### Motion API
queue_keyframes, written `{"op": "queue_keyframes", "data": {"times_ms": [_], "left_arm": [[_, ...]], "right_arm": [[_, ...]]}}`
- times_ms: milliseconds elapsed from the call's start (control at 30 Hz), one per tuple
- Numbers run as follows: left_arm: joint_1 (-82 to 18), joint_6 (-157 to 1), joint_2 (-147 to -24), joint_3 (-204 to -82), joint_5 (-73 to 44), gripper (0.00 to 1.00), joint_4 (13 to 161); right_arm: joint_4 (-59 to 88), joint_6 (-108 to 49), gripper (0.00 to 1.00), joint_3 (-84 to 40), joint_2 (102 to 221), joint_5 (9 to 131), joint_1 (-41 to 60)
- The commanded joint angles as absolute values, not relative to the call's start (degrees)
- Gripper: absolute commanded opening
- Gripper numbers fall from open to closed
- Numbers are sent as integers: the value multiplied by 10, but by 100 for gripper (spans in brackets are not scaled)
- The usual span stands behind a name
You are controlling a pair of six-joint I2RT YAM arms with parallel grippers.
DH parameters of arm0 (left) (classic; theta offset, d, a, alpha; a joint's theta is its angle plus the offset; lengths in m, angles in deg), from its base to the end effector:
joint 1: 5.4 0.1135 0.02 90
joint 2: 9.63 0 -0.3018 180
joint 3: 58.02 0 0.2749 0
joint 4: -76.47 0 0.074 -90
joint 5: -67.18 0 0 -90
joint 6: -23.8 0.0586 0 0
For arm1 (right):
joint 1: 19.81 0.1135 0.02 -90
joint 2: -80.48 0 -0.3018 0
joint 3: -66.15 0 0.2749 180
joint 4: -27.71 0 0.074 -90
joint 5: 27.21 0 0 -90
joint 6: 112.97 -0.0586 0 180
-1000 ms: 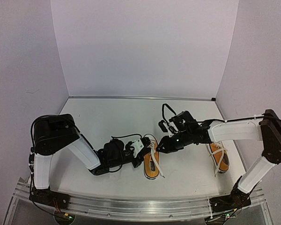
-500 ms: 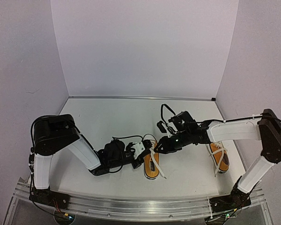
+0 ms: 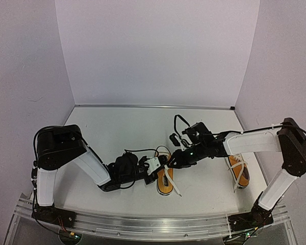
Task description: Tie the shoes
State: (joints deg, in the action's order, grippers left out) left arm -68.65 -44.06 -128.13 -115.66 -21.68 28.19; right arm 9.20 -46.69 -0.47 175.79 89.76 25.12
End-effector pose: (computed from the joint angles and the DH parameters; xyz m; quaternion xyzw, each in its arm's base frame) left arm 0.1913 -0.3821 0.1097 0.5337 0.5693 -0.2268 0.5828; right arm 0.2466 0.2835 0.1894 -0.2503 0.8743 0.3794 0.1706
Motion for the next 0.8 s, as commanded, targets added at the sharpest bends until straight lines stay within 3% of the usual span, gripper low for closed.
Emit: {"op": "queue_keyframes", "data": {"times_ms": [0, 300, 467, 600, 767], "left_arm": [[-700, -420, -1282, -1173, -209, 0, 304], [-708, -399, -1279, -1182, -219, 0, 319], [-711, -389, -1278, -1183, -222, 0, 325], [-714, -380, -1277, -1184, -223, 0, 332], [-715, -371, -1265, -1181, -247, 0, 343]], "right_arm": [[110, -473, 24, -25, 1754, 909, 252], [110, -475, 22, -25, 1780, 915, 252], [110, -473, 13, -26, 1780, 916, 252], [110, -471, 0, -26, 1774, 914, 251], [109, -469, 0, -18, 1750, 895, 251]]}}
